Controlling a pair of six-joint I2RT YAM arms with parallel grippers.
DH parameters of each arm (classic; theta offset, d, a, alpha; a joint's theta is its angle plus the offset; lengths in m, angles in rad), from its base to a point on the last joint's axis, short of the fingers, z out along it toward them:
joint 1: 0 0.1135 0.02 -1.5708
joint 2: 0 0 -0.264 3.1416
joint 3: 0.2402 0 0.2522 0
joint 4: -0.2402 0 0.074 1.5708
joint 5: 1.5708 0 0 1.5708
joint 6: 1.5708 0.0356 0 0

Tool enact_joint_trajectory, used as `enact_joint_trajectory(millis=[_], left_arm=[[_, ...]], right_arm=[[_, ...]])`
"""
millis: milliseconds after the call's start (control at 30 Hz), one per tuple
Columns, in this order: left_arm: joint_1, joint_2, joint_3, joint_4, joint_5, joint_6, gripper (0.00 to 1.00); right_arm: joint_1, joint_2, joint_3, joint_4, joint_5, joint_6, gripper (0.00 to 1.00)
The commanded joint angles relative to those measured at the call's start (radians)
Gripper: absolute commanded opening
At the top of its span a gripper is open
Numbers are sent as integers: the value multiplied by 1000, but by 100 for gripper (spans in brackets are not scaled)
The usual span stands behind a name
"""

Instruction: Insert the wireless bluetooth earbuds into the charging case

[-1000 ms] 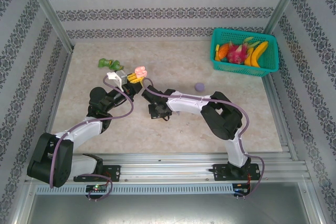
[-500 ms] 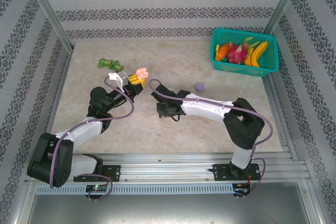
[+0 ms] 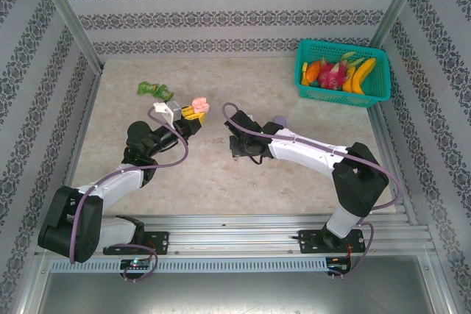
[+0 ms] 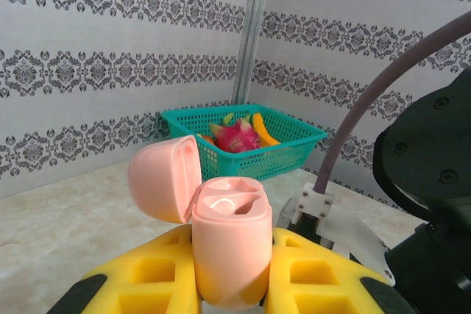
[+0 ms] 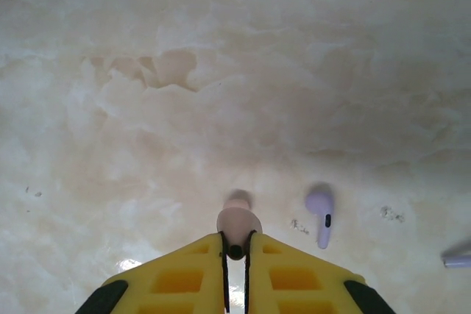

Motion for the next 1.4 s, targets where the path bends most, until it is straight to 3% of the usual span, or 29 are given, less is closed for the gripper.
enact_joint_trajectory(millis=[0,400,600,1067,1367], left_arm=[[-5,-18,-8,-1,14,9,0],[-5,-59,-53,-10,-20,4,0],[-5,-71,-66,-3,-37,7,0],[-5,-84,-84,-3,-80,23,0],[-5,-90,-89,-12,-87,30,0]], right_arm=[[-21,58,2,29,32,-38,13],[-56,249,124,33,59,-54,11],[-59,222,123,21,40,-45,12],[-48,102,-6,40,-84,45,28],[5,125,-14,40,-119,55,29]])
